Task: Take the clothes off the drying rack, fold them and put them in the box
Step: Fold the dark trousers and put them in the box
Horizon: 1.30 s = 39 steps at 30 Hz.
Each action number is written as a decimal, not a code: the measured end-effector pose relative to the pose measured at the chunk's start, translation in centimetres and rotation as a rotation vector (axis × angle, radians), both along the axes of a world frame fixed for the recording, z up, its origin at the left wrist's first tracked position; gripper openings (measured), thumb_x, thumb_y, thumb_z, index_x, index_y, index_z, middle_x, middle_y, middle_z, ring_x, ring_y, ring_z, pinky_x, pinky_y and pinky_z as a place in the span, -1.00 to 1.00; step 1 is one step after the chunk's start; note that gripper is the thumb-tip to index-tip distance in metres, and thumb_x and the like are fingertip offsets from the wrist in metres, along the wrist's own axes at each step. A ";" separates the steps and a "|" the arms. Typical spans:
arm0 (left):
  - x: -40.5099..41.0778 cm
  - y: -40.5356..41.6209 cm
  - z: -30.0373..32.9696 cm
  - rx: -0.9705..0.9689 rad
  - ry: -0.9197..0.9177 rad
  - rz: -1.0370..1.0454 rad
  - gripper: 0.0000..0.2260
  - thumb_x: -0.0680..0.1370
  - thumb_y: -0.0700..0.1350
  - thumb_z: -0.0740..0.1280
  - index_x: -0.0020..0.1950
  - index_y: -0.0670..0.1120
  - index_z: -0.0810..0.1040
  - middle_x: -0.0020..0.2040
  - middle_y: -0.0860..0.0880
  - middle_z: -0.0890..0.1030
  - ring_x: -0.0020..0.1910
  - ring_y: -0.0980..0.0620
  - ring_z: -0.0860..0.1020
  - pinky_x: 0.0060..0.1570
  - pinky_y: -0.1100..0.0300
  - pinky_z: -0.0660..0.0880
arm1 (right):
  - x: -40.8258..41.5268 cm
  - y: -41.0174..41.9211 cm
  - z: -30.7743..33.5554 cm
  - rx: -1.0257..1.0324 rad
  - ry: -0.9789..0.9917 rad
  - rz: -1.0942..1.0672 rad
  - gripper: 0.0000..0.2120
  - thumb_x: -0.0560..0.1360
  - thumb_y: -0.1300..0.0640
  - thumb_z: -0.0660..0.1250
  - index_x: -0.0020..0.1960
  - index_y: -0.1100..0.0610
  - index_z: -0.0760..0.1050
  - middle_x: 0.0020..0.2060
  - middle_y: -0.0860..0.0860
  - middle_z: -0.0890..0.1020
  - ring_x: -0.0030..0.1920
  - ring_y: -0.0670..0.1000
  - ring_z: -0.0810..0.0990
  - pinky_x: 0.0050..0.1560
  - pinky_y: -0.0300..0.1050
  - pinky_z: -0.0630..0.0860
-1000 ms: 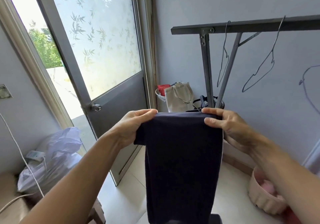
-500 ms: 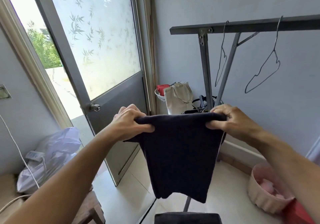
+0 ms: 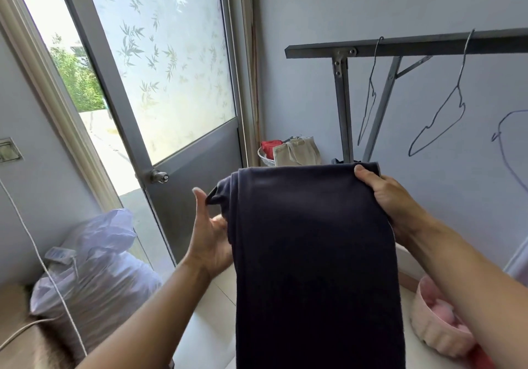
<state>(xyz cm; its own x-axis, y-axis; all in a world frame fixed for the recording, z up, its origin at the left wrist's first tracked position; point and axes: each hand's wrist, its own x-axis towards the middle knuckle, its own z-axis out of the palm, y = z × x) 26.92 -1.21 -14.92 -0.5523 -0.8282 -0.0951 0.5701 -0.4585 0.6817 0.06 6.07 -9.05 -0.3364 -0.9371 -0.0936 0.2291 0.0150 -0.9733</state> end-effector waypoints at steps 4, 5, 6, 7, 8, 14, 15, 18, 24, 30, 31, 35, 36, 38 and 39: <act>-0.6 1.8 -0.5 -0.070 -0.089 -0.204 -0.24 0.25 0.14 0.61 0.32 -0.22 0.52 0.27 -0.30 0.56 0.17 -0.26 0.59 0.09 -0.10 0.60 | -0.7 -0.7 -0.7 0.037 -0.044 -0.071 -0.70 0.60 0.01 0.27 0.00 0.26 0.57 -0.27 0.13 0.69 -0.35 0.04 0.67 -0.35 -0.15 0.61; -1.0 1.9 -0.2 -0.101 -0.200 -0.152 -0.35 0.28 -0.03 0.62 0.29 -0.22 0.53 0.22 -0.29 0.60 0.11 -0.21 0.63 0.04 -0.04 0.62 | -0.8 -1.0 -1.0 0.051 -0.058 -0.095 -0.69 0.60 0.02 0.27 0.02 0.28 0.57 -0.26 0.13 0.69 -0.34 0.04 0.67 -0.30 -0.13 0.62; -1.5 1.9 0.2 -0.118 -0.289 -0.076 -0.49 0.34 -0.17 0.58 0.24 -0.23 0.55 0.16 -0.27 0.64 0.04 -0.17 0.67 -0.01 0.01 0.64 | -0.9 -1.2 -1.3 0.067 -0.086 -0.105 -0.67 0.60 0.02 0.27 0.08 0.31 0.56 -0.20 0.15 0.69 -0.31 0.05 0.68 -0.24 -0.10 0.63; -2.0 1.8 0.7 -0.125 -0.341 0.001 -0.62 0.39 -0.26 0.50 0.19 -0.24 0.57 0.10 -0.26 0.66 -0.02 -0.14 0.69 -0.04 0.04 0.65 | -1.0 -1.4 -1.5 0.073 -0.129 -0.110 -0.64 0.60 0.02 0.27 0.16 0.33 0.54 -0.13 0.17 0.69 -0.26 0.07 0.68 -0.20 -0.08 0.63; -2.4 1.8 1.2 -0.124 -0.361 0.058 -0.70 0.42 -0.29 0.44 0.15 -0.26 0.58 0.05 -0.26 0.68 -0.07 -0.12 0.70 -0.08 0.06 0.66 | -1.1 -1.4 -1.8 0.064 -0.199 -0.095 -0.60 0.60 0.00 0.26 0.22 0.32 0.52 -0.07 0.18 0.68 -0.22 0.08 0.69 -0.21 -0.08 0.65; -4.0 1.0 3.2 -0.080 -0.384 0.226 -0.85 0.53 -0.27 0.37 0.05 -0.32 0.59 -0.15 -0.24 0.70 -0.25 -0.08 0.70 -0.33 0.14 0.63 | -1.0 2.1 -3.5 -0.006 -0.128 0.348 -0.26 0.21 -0.19 0.57 0.27 0.16 0.52 0.14 0.18 0.66 0.10 0.19 0.66 -0.06 0.11 0.61; -4.1 0.9 3.4 -0.073 -0.389 0.240 -0.85 0.53 -0.25 0.38 0.04 -0.32 0.59 -0.18 -0.23 0.70 -0.27 -0.07 0.70 -0.34 0.14 0.63 | -1.1 2.1 -4.3 0.025 -0.041 0.378 -0.21 0.14 -0.03 0.65 0.29 0.19 0.49 0.13 0.20 0.65 0.06 0.21 0.66 -0.08 0.13 0.60; -4.0 0.7 3.7 -0.063 -0.394 0.255 -0.85 0.54 -0.22 0.38 -0.01 -0.31 0.60 -0.24 -0.21 0.70 -0.32 -0.06 0.69 -0.38 0.15 0.62 | -0.9 1.0 -5.3 0.026 -0.011 0.226 -0.44 0.38 0.34 0.45 0.34 0.21 0.38 0.16 0.26 0.62 0.07 0.27 0.64 -0.03 0.22 0.60; -3.4 -0.1 3.9 -0.050 -0.376 0.300 -0.82 0.54 -0.20 0.40 0.04 -0.31 0.59 -0.22 -0.21 0.70 -0.30 -0.06 0.69 -0.33 0.13 0.64 | -1.3 0.1 -5.4 -0.006 -0.146 0.186 -0.34 0.40 -0.02 0.49 0.38 0.22 0.35 0.26 0.24 0.56 0.24 0.27 0.56 0.29 0.29 0.45; -2.9 -0.1 4.0 -0.148 -0.442 0.229 -0.77 0.53 -0.29 0.38 0.17 -0.31 0.56 -0.04 -0.23 0.69 -0.21 -0.03 0.70 -0.27 0.17 0.63 | -0.3 -0.5 -5.0 0.010 0.066 0.024 0.01 0.38 0.41 0.45 0.55 -0.21 -0.01 0.40 0.13 0.38 0.23 0.16 0.56 0.21 0.17 0.54; -2.9 -0.1 4.1 -0.208 -0.513 0.233 -0.75 0.53 -0.28 0.39 0.21 -0.27 0.55 0.00 -0.20 0.69 -0.19 -0.01 0.69 -0.27 0.19 0.62 | -0.2 -0.6 -4.8 -0.005 0.058 -0.008 -0.02 0.41 0.43 0.41 0.55 -0.23 0.00 0.37 0.17 0.42 0.21 0.16 0.58 0.20 0.16 0.55; -3.0 -0.5 4.3 -0.374 -0.812 0.463 -0.43 0.45 -0.15 0.52 0.37 -0.12 0.33 0.14 -0.05 0.57 0.00 0.03 0.62 -0.16 0.20 0.61 | 0.6 -0.6 -3.8 -0.055 0.050 -0.105 -0.07 0.46 0.44 0.37 0.55 -0.22 0.01 0.21 0.19 0.52 0.12 0.12 0.62 0.10 0.07 0.58; -2.9 -0.8 4.2 -0.406 -0.827 0.506 -0.32 0.43 -0.10 0.55 0.44 -0.03 0.27 0.22 -0.05 0.52 0.10 -0.01 0.59 0.00 0.12 0.61 | 0.7 -0.6 -3.8 -0.076 0.073 -0.128 -0.06 0.46 0.42 0.38 0.55 -0.23 0.01 0.26 0.18 0.50 0.16 0.11 0.59 0.14 0.07 0.56; -3.1 -1.1 4.0 -0.473 -0.823 0.495 -0.33 0.46 -0.05 0.51 0.48 0.15 0.27 0.29 -0.07 0.48 0.18 -0.06 0.55 0.17 0.03 0.56 | 0.6 -0.5 -3.6 -0.133 0.144 -0.136 -0.07 0.45 0.38 0.41 0.53 -0.28 0.03 0.42 0.12 0.39 0.33 0.08 0.47 0.32 0.11 0.46; -3.2 -0.9 4.3 -0.500 -0.812 0.446 -0.47 0.52 -0.09 0.46 0.44 0.13 0.38 0.26 -0.08 0.52 0.16 -0.04 0.56 0.14 0.09 0.57 | 0.3 -0.4 -3.5 -0.168 0.167 -0.107 -0.09 0.45 0.37 0.41 0.52 -0.29 0.07 0.45 0.07 0.36 0.39 0.07 0.41 0.37 0.12 0.42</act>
<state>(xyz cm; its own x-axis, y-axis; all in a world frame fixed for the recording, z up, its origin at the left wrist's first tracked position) 23.72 -2.11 -10.65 -0.1113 -0.9879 0.1083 -0.0944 0.1190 0.9884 0.36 5.70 -12.57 -0.4325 -0.8929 0.1253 0.0567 -0.1656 -0.9846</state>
